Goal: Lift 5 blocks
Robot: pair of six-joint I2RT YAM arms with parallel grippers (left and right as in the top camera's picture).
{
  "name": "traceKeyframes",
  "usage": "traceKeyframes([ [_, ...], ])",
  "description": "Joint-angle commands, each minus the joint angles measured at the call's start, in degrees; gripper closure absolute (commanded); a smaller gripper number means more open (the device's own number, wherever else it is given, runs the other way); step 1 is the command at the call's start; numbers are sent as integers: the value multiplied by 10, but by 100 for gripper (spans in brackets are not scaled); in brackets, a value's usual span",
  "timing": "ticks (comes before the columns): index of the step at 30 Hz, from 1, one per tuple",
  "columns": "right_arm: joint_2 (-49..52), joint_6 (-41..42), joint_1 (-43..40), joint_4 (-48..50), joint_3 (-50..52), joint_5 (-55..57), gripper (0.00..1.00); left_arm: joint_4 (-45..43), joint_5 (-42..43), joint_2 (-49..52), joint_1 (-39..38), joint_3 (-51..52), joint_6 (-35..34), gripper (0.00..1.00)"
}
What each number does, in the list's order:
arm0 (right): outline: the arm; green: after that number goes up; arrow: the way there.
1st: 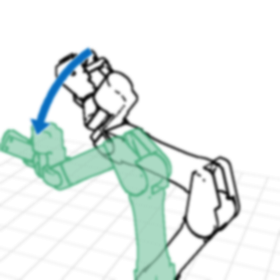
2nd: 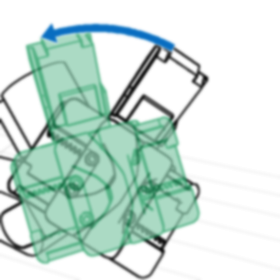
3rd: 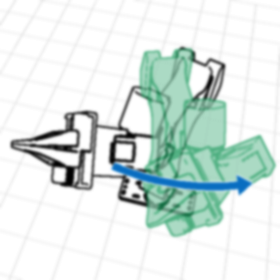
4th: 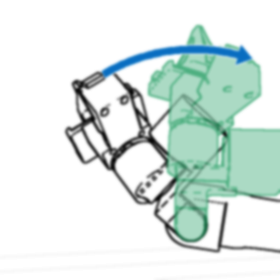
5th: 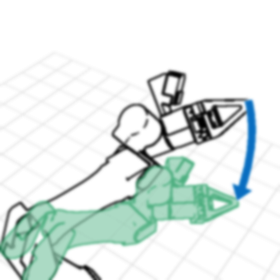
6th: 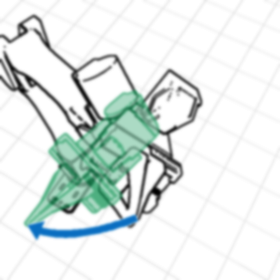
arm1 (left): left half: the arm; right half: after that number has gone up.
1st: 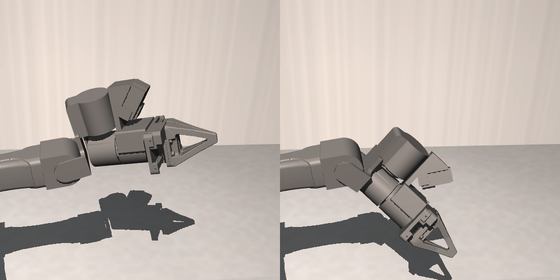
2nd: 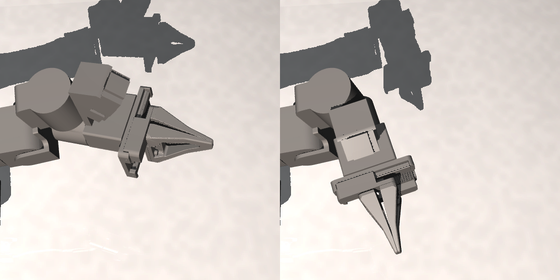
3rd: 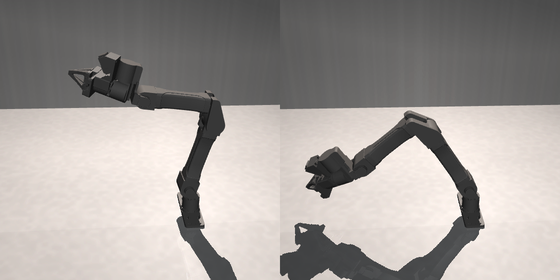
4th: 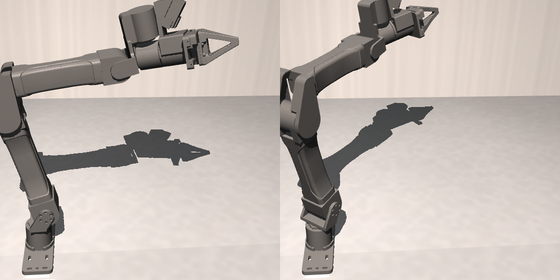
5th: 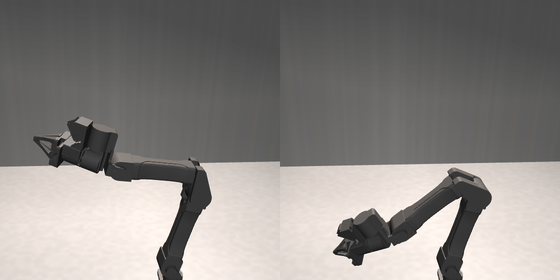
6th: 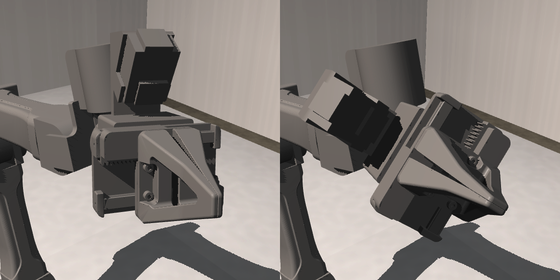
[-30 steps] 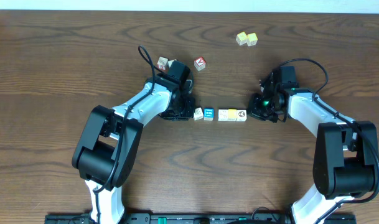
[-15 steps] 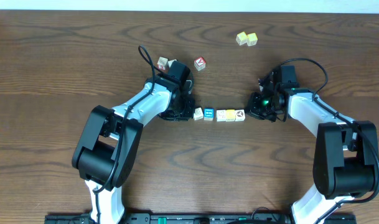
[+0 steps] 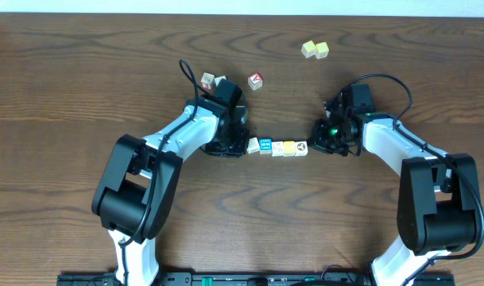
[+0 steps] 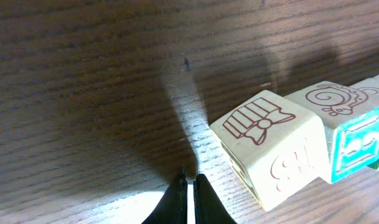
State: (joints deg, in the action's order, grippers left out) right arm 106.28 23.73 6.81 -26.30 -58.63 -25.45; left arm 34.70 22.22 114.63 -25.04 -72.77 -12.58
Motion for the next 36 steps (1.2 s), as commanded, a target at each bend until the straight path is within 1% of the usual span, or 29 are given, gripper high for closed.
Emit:
traceKeyframes([
  [1, 5, 7, 4, -1, 3, 11, 99, 3, 5, -40, 13, -2, 14, 93],
  [7, 5, 7, 4, -1, 3, 12, 99, -29, 5, -85, 26, -4, 14, 93],
  [14, 5, 7, 4, -1, 3, 12, 99, -126, 2, -74, 6, -3, -7, 93],
  [17, 5, 7, 4, -2, 3, 12, 99, -156, -38, -64, -9, -3, -28, 93],
  [20, 5, 7, 4, -5, 3, 12, 99, -153, -93, -63, -21, -2, -56, 93],
  [25, 5, 7, 4, -3, 3, 12, 99, -154, -94, -56, -35, -2, -58, 93],
  [31, 5, 7, 4, -3, 3, 12, 99, -162, -94, -33, -53, -2, -86, 93],
  [36, 5, 7, 4, -3, 3, 12, 99, -166, -94, -30, -67, -2, -87, 93],
])
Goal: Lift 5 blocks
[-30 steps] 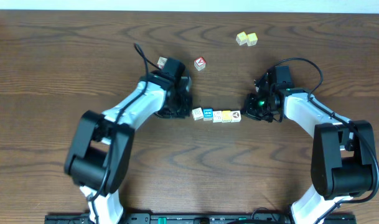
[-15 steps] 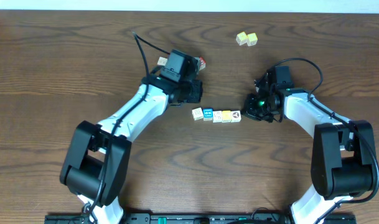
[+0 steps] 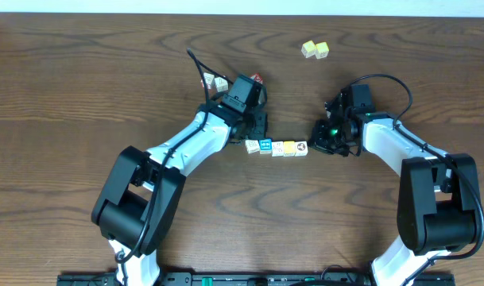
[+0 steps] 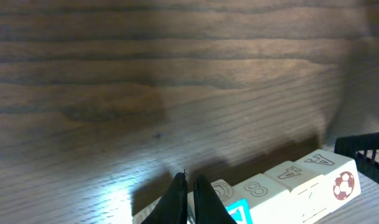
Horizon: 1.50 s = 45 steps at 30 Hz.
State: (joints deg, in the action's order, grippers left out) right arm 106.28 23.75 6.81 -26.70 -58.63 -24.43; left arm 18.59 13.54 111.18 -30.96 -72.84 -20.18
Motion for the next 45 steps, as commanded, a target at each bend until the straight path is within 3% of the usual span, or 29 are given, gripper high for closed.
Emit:
traceKeyframes([
  [1, 5, 7, 4, 0, 3, 2, 99, -5, -8, 5, -10, -1, -11, 93],
  [45, 5, 7, 4, 1, 3, 4, 99, -3, -5, 33, -39, -1, -12, 93],
])
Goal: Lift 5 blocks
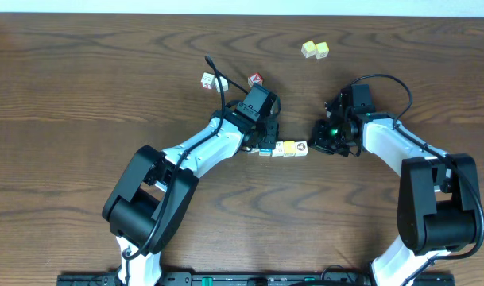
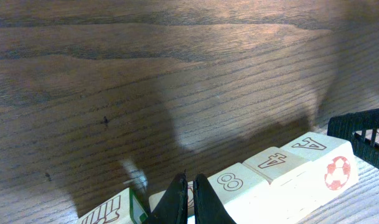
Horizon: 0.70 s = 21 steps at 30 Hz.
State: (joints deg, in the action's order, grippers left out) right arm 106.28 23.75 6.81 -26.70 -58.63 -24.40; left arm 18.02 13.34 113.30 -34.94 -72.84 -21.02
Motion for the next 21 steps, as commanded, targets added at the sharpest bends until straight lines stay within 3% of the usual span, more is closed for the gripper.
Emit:
traceKeyframes([
  [1, 5, 7, 4, 1, 3, 3, 99, 3, -3, 12, 1, -1, -3, 93],
  [21, 5, 7, 4, -3, 3, 4, 99, 3, -3, -27, 18, -3, -8, 92],
])
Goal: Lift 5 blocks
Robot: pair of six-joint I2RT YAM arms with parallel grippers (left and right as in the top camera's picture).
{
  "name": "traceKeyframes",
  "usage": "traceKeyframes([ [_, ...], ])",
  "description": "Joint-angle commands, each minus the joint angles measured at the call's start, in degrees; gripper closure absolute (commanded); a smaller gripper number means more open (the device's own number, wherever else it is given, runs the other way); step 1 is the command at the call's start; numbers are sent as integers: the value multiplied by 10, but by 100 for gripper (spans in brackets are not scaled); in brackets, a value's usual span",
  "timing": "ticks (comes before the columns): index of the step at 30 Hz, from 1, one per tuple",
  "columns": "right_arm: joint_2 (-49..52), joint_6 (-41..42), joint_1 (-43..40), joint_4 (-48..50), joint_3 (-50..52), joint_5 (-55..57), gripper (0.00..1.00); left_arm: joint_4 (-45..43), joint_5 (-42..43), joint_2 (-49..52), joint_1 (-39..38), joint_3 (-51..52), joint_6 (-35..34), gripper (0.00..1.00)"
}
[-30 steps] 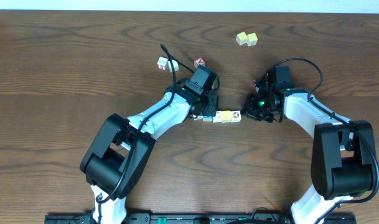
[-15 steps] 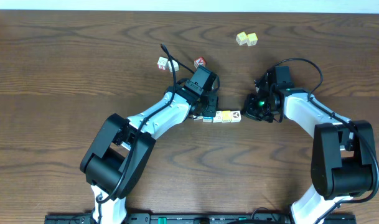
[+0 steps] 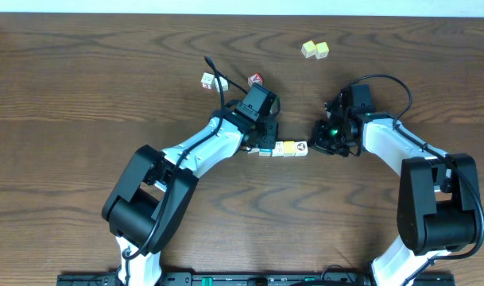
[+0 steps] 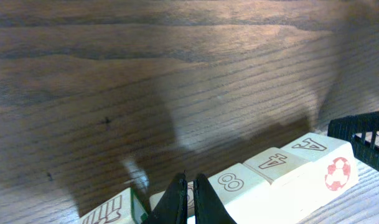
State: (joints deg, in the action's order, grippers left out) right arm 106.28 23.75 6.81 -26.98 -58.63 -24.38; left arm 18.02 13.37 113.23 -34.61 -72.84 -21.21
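A row of lettered wooden blocks (image 3: 291, 148) lies at the table's middle. In the left wrist view the row shows an "8" block (image 4: 239, 184), a "4" block (image 4: 274, 163) and an "A" block (image 4: 315, 147) with a red ball on its side. A striped block (image 4: 108, 211) sits at the row's left end. My left gripper (image 4: 188, 188) is shut and empty, its tips just above the row's left part. My right gripper (image 3: 319, 140) sits against the row's right end. Its jaws are too dark to read.
Two yellow blocks (image 3: 315, 49) lie at the far back. A red block (image 3: 256, 80) and a white block (image 3: 208, 80) lie behind the left arm. The right gripper's black ribbed finger (image 4: 363, 134) shows at the right edge of the left wrist view.
My left gripper was shut low on the table beside the row's left end. Then it stood farther back, behind the row, near the red block. By 0.7 s ago it hung over the row's left part and stays there. The right arm has not moved.
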Motion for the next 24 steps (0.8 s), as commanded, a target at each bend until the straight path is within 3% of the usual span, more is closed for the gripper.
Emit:
traceKeyframes([
  [1, 5, 7, 4, -1, 3, 3, 99, 3, -4, -33, 20, -3, -6, 93],
  [10, 5, 7, 4, 0, 3, 4, 99, 53, -40, -48, 70, -1, -6, 92],
  [16, 5, 11, 4, 5, 3, 3, 99, 66, -38, -30, 66, -1, -49, 93],
  [24, 5, 11, 4, 4, 3, 4, 99, 59, -21, -16, 49, -1, -55, 93],
])
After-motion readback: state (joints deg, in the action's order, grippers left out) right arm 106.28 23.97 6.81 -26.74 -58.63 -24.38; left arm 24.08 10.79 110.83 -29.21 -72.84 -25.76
